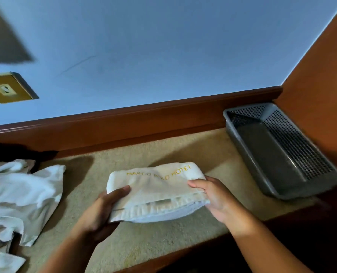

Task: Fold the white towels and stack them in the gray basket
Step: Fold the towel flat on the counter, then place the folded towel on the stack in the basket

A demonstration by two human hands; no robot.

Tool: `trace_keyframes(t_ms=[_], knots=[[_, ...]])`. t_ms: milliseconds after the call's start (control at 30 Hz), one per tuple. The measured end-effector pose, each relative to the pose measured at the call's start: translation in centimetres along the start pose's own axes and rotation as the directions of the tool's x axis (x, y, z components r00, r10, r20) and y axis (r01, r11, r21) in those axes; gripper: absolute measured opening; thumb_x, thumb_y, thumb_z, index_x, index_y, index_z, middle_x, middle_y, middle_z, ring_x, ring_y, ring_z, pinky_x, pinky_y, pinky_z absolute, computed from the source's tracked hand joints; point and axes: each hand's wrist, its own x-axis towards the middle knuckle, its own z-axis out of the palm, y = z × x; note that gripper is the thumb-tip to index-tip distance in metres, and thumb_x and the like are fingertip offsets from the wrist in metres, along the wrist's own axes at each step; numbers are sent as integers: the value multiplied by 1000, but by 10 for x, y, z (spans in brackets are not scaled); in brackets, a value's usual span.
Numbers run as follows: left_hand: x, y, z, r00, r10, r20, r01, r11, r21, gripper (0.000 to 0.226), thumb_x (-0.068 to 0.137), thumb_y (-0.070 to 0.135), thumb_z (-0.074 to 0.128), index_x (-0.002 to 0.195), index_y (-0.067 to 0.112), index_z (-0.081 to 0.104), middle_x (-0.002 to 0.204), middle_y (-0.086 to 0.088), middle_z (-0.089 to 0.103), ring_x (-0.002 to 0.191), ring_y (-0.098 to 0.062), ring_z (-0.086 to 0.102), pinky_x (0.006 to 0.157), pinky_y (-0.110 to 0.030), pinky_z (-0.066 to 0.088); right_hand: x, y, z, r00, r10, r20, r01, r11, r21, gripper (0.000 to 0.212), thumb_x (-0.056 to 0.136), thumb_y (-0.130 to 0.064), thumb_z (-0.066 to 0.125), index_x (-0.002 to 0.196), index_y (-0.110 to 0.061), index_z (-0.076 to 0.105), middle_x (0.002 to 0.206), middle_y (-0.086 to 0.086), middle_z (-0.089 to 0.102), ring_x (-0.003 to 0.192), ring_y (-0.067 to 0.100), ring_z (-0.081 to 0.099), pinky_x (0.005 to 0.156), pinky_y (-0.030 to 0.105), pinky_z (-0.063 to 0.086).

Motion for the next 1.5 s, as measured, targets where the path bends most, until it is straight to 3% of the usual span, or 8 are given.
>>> trace_keyframes(t_ms=[100,300,467,1000,1100,1200,1333,1500], knots=[[6,13,54,996,66,59,-72,992,106,31,82,15,74,110,1,75,118,-27,70,103,-39,70,88,-43,57,-17,-29,-43,997,-58,-44,61,995,77,30,83,-7,66,111,2,71,107,25,72,98,39,70,85,40,52],[32,21,176,973,134,187,-152,985,85,26,94,0,56,116,-11,66,97,-24,74,67,-24,74,52,-25,56,-43,-85,-140,964,-201,-175,229,961,157,41,72,-10,71,110,4,71,110,29,70,98,41,70,90,48,55],[75,22,277,948,115,297,-128,992,23,31,95,0,54,124,-9,62,116,-27,70,96,-35,74,70,-34,61,-46,-134,-230,912,-316,-262,362,920,153,42,78,-13,63,116,4,68,109,27,70,96,38,70,77,40,62],[228,23,453,894,195,403,-214,977,2,39,93,-1,59,132,-4,57,124,-27,66,111,-42,66,94,-50,56,43,-258,-408,825,-421,-377,429,901,-66,28,89,-3,59,114,-6,69,100,12,76,88,27,73,74,35,60],[247,-12,459,927,174,333,-207,976,67,35,94,-6,56,129,-1,58,118,-24,70,104,-38,70,91,-48,58,62,-239,-428,798,-381,-467,310,924,-224,25,91,-4,61,113,-9,69,89,6,74,72,20,70,59,29,58],[253,-78,441,967,-128,220,41,932,361,28,95,-4,59,123,-1,60,96,-18,74,79,-27,74,69,-35,61,89,-179,-453,836,-162,-525,-118,880,-460,29,94,-5,58,122,-6,61,107,16,68,82,26,66,65,32,54],[244,-123,413,857,-511,61,336,645,687,14,93,3,68,97,-1,55,84,-28,69,62,-28,70,51,-33,57,104,-112,-462,806,13,-592,-553,373,-745,62,86,-24,56,145,-8,43,144,18,49,127,34,52,105,37,46],[258,-121,414,958,-238,158,-4,544,839,26,96,15,67,119,4,62,87,-7,76,73,-17,73,68,-31,60,109,-91,-438,856,-64,-514,-464,343,-817,65,90,-35,56,150,-20,37,144,16,45,128,34,50,104,38,45]])
